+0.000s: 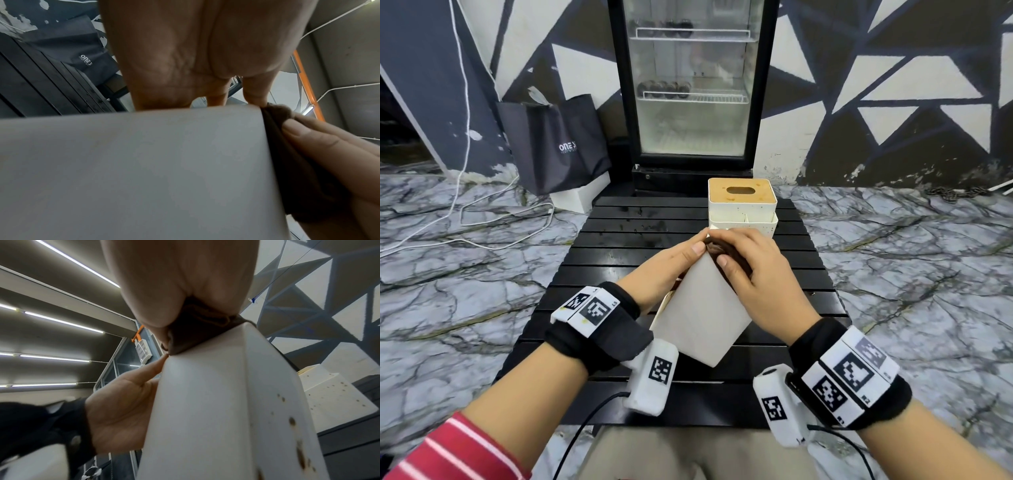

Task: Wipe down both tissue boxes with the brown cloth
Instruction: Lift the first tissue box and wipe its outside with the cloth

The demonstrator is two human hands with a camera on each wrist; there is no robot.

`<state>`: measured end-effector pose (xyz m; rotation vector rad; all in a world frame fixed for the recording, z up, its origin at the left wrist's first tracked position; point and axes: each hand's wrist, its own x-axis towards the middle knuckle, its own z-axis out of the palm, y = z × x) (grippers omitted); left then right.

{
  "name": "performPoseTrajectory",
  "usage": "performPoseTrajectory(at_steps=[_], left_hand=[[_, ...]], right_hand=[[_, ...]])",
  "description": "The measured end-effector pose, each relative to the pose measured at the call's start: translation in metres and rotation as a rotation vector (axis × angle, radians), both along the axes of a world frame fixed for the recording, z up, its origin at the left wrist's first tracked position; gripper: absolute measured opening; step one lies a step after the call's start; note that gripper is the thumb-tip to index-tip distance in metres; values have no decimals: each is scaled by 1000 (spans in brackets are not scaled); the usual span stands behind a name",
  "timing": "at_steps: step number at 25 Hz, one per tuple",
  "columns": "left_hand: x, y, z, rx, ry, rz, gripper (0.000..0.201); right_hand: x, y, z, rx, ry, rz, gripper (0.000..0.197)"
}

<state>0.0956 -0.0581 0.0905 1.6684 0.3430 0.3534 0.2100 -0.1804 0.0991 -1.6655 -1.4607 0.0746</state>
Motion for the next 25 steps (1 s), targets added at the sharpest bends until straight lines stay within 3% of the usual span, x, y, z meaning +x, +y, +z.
performPoseTrajectory(at_steps=[9, 17, 25], left_hand=[[-6, -2, 6, -35, 14, 60, 30], [-11, 16, -1, -198, 53, 180, 36], [-17, 29, 0, -201, 90, 243, 39]], right_hand=[[13, 0, 4, -89, 109, 16, 30], [27, 18, 4, -196, 164, 59, 28], [50, 47, -13, -234, 171, -28, 27]])
